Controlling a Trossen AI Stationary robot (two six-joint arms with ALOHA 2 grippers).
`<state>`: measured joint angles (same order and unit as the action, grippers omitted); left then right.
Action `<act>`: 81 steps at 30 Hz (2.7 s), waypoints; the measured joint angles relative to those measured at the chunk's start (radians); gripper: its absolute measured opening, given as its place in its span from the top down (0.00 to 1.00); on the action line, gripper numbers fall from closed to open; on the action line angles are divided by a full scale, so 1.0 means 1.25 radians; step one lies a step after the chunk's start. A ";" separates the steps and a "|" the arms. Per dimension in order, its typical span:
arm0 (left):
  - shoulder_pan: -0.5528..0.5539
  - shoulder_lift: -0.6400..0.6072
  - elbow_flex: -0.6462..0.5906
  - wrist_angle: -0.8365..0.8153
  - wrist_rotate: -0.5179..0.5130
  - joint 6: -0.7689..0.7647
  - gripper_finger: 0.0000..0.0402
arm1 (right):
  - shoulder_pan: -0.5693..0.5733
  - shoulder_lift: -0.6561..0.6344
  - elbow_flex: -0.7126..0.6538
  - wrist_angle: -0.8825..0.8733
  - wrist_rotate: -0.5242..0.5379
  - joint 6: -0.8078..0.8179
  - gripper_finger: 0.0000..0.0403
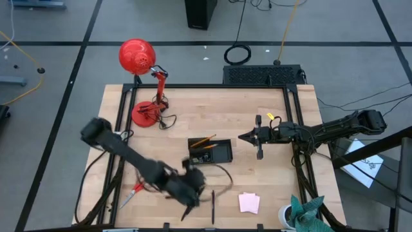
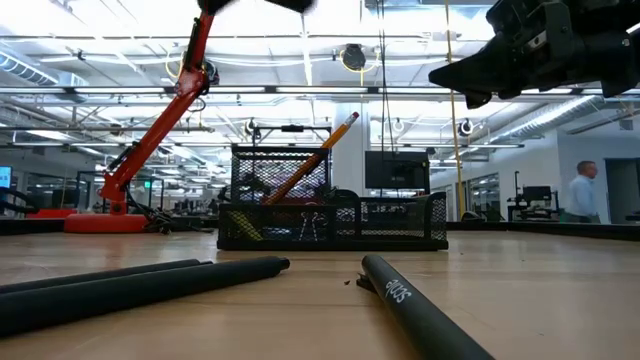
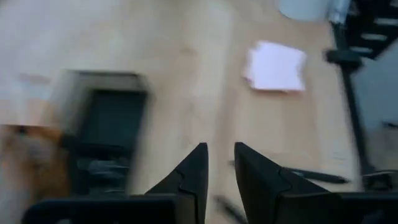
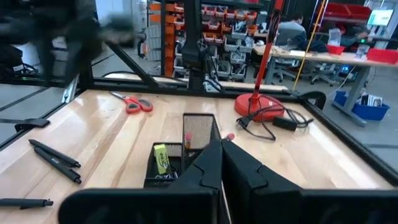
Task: Pick and place office supplies into organizer
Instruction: Put the middle pen into the desk organizer
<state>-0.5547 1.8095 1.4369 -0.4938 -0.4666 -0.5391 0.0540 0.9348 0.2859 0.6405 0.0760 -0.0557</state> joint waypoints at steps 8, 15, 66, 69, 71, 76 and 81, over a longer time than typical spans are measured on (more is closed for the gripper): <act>0.002 0.217 0.141 -0.158 0.190 -0.053 0.78 | 0.000 0.000 0.000 -0.005 0.000 0.021 1.00; 0.045 0.262 0.176 -0.274 0.231 -0.162 0.60 | 0.000 0.000 0.000 -0.001 0.000 0.023 1.00; 0.073 0.341 0.176 -0.105 0.336 0.013 0.96 | 0.000 0.000 0.000 -0.003 0.000 0.023 1.00; 0.079 0.338 0.176 -0.098 0.331 0.020 0.97 | 0.000 0.000 0.000 -0.004 0.000 0.023 1.00; 0.081 0.331 0.174 -0.099 0.329 0.041 0.97 | 0.000 0.000 0.000 -0.006 0.000 0.023 1.00; 0.081 0.288 0.170 -0.107 0.312 0.107 0.96 | 0.000 0.000 0.000 -0.008 0.000 0.023 1.00; 0.080 0.196 0.173 -0.103 0.223 0.189 0.99 | 0.000 0.000 0.000 -0.008 0.000 0.023 1.00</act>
<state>-0.4541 2.0547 1.6531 -0.6231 -0.1876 -0.3030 0.0544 0.9352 0.2855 0.6304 0.0761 -0.0265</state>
